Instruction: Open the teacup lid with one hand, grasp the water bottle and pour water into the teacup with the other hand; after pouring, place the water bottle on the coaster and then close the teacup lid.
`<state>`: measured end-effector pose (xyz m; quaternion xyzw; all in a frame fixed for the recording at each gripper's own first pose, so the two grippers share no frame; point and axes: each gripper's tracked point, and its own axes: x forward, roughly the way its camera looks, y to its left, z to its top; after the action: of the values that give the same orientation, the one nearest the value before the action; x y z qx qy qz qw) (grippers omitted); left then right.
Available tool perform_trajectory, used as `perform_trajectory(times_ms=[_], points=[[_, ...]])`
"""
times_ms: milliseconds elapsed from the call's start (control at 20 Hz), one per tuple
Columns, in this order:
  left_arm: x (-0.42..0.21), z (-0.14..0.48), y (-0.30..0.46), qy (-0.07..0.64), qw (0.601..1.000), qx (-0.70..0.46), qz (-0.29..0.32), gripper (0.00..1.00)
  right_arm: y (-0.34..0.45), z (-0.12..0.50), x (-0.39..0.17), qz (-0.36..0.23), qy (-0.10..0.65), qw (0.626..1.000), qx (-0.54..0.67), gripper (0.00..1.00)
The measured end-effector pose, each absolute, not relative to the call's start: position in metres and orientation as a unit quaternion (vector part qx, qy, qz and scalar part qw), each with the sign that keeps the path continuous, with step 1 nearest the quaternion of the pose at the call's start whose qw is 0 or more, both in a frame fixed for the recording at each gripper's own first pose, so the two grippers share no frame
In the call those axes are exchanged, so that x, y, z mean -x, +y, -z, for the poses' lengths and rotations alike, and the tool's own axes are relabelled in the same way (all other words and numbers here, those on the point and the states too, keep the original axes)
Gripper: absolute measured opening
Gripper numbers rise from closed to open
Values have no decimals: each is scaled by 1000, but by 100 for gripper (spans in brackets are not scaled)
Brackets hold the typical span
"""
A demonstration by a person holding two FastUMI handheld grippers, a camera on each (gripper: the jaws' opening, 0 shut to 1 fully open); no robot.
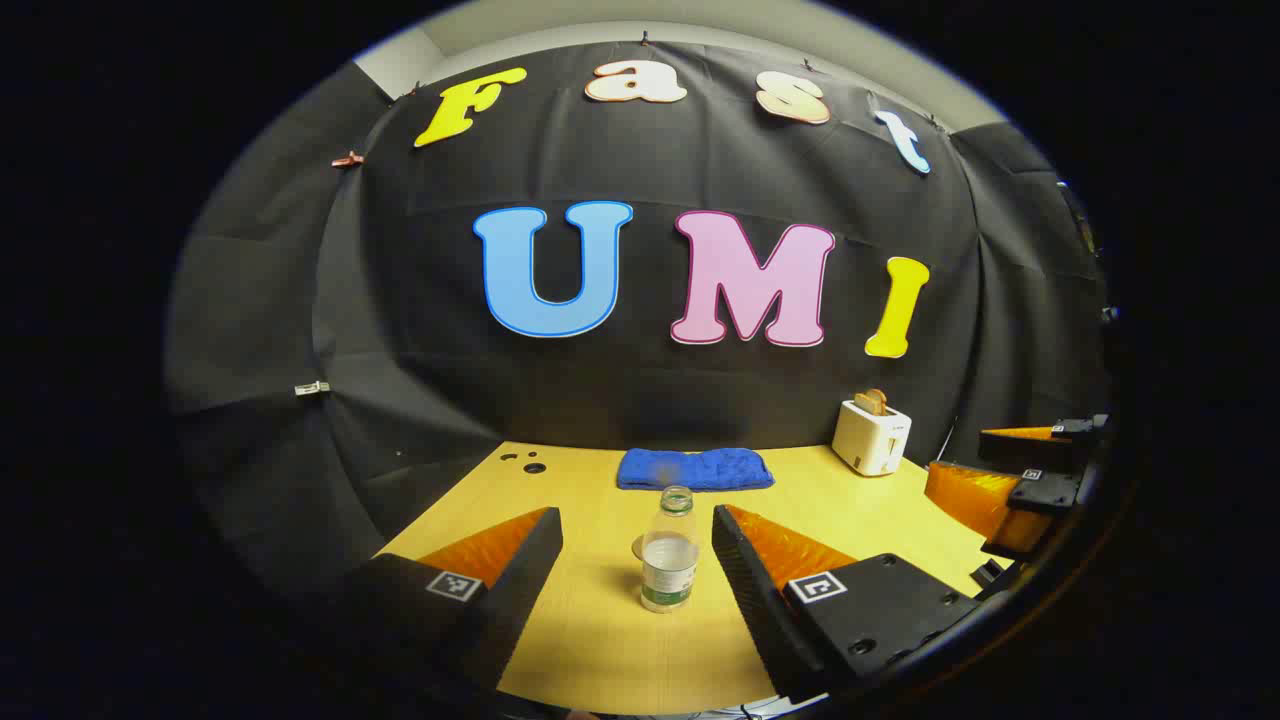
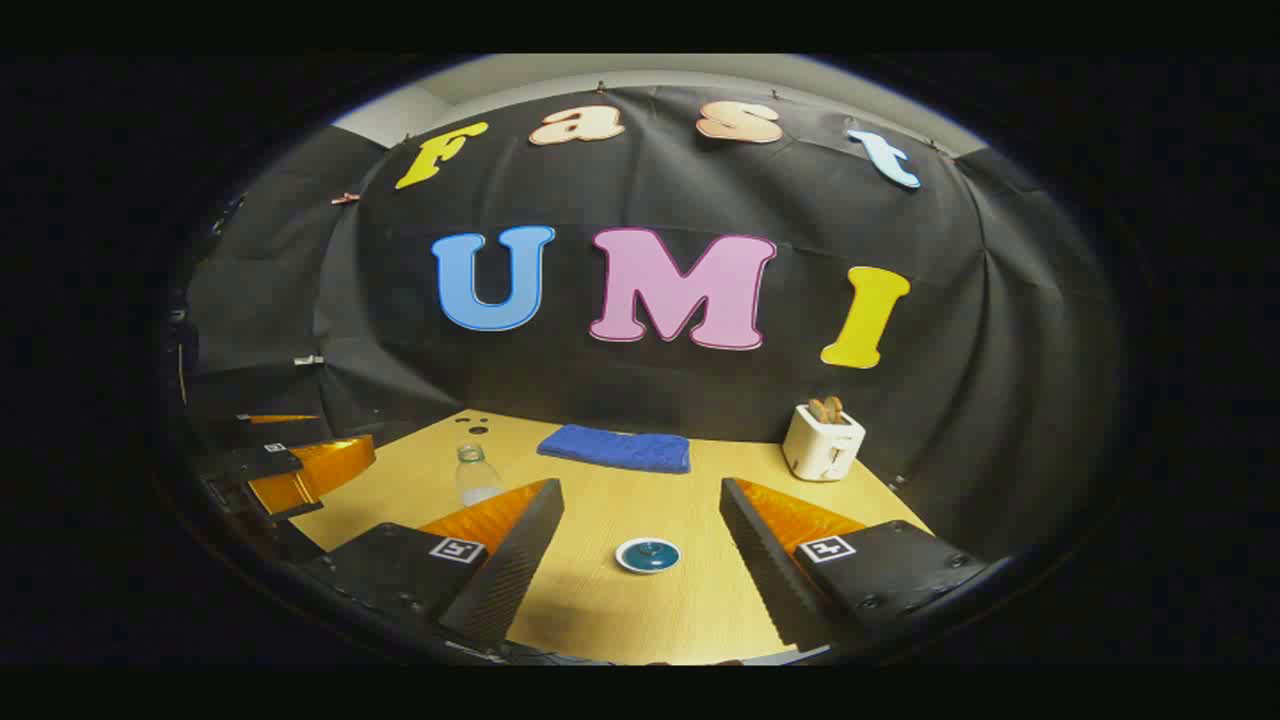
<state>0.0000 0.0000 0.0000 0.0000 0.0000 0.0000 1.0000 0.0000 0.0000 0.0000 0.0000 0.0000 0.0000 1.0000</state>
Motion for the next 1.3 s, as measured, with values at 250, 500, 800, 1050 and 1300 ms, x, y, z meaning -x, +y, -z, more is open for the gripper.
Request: perform_trajectory(times_ms=[250,500,800,1050,1300], points=[[-7,5,-16,12,1000,-7,19,96,-6,4,-7,-5,3,1000,-2,96],[-11,7,-24,21,999,-8,30,95,-8,5,-12,-15,3,1000,-6,98],[-16,7,-24,21,999,-18,29,95,-8,8,-19,-23,8,1000,-6,98],[-15,19,-15,34,999,-3,18,95,-3,13,-24,-30,15,999,-1,98],[-22,26,-12,38,999,-19,18,95,1,14,-33,-36,17,999,12,98]])
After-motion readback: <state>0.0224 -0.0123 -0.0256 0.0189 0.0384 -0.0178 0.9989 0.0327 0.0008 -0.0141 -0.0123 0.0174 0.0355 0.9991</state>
